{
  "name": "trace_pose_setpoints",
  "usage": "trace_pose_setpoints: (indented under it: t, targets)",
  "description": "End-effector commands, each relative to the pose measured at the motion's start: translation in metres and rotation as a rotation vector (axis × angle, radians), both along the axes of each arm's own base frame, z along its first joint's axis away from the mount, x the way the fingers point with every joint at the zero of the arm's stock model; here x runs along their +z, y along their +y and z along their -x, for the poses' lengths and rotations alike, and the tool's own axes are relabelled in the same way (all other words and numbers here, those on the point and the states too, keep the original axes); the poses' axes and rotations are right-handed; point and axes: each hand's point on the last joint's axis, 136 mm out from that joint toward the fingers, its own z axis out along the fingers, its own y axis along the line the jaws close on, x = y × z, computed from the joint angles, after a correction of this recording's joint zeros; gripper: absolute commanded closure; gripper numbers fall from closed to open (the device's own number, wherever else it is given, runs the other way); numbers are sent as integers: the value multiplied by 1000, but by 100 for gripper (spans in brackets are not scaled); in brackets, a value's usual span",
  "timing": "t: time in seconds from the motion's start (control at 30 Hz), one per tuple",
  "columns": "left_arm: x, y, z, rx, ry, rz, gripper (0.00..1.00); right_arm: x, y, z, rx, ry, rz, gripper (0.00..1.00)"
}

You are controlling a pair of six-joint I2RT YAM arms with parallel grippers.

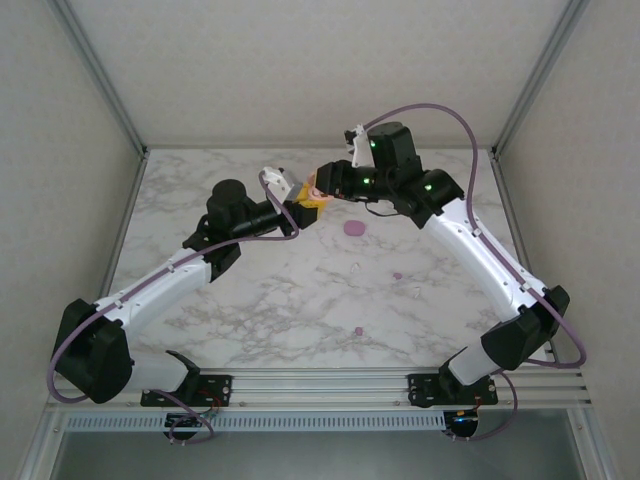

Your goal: Insert the wireless bluetooth earbuds into the charging case

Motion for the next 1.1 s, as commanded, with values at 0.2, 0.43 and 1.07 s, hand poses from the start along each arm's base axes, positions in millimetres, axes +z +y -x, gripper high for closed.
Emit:
trace_pose_setpoints:
  t: [0.2, 0.43, 1.07]
  targets:
    - [28, -1, 6, -19, -83, 43, 89, -1, 11, 7, 63, -6, 53, 73]
    - [29, -1, 5, -15, -82, 49, 90, 1, 7, 12, 69, -27, 75, 75]
    - [31, 0, 6, -13, -86, 51, 90, 8, -4, 16, 23, -15, 72, 74]
